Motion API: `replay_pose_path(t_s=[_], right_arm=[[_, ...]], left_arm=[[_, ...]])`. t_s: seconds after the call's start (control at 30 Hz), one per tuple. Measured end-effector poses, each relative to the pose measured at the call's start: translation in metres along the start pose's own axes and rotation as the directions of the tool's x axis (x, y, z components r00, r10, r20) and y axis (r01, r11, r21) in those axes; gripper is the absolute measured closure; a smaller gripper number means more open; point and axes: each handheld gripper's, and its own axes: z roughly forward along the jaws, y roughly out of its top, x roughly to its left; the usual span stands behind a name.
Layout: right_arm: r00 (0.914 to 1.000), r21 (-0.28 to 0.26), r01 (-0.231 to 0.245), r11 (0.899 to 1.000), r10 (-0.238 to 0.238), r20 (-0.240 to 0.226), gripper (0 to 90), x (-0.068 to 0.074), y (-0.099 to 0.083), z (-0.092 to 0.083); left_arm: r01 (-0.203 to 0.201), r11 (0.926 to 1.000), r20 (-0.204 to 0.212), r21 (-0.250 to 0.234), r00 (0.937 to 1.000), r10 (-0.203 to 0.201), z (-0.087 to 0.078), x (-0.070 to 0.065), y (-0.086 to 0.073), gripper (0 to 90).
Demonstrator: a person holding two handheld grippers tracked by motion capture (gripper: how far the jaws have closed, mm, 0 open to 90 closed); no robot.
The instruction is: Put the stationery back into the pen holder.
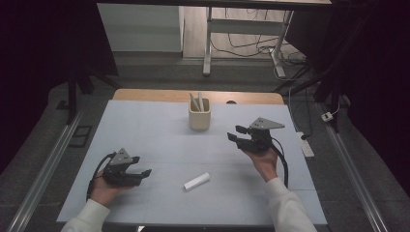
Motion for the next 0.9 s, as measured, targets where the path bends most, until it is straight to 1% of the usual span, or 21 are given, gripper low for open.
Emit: replay_pose_path(t_s=[0.27, 0.43, 0.57, 0.7, 0.8, 0.83, 0.9], right_arm=[[0.9999, 0.052, 0.001, 0.999, -0.002, 0.013, 46.6, 0.004, -0.029, -0.03], [0.9989, 0.098, 0.02, 0.995, -0.024, 0.039, 45.1, 0.005, -0.05, -0.05], [0.9987, 0.106, 0.006, 0.994, -0.012, 0.049, 44.9, 0.002, -0.064, -0.065], [0.9984, 0.113, 0.01, 0.994, -0.016, 0.054, 44.7, 0.003, -0.072, -0.074], [0.9973, 0.13, 0.028, 0.991, -0.037, 0.063, 44.4, 0.004, -0.078, -0.078], [0.9968, 0.134, 0.03, 0.991, -0.039, 0.069, 44.4, 0.004, -0.079, -0.079], [0.9973, 0.135, 0.025, 0.99, -0.034, 0.065, 44.4, 0.003, -0.082, -0.079]], left_arm=[[0.001, 1.0, 0.0, -0.001, 1.0, -0.001, 0.0, 0.0, 0.0, 28.9], [-0.004, 1.0, -0.001, 0.004, 1.0, 0.004, 0.001, -0.002, 0.0, 28.9], [-0.006, 1.0, 0.0, 0.0, 1.0, 0.006, 0.001, -0.003, 0.001, 29.0], [-0.01, 0.9999, 0.002, -0.003, 0.9999, 0.01, 0.0, -0.005, 0.002, 28.9], [-0.015, 0.9999, 0.002, -0.005, 0.9999, 0.015, 0.0, -0.006, 0.003, 29.0], [-0.018, 0.9998, 0.002, -0.004, 0.9998, 0.018, 0.001, -0.006, 0.004, 29.0], [-0.025, 0.9997, 0.004, -0.005, 0.9997, 0.025, 0.002, -0.008, 0.005, 29.0]])
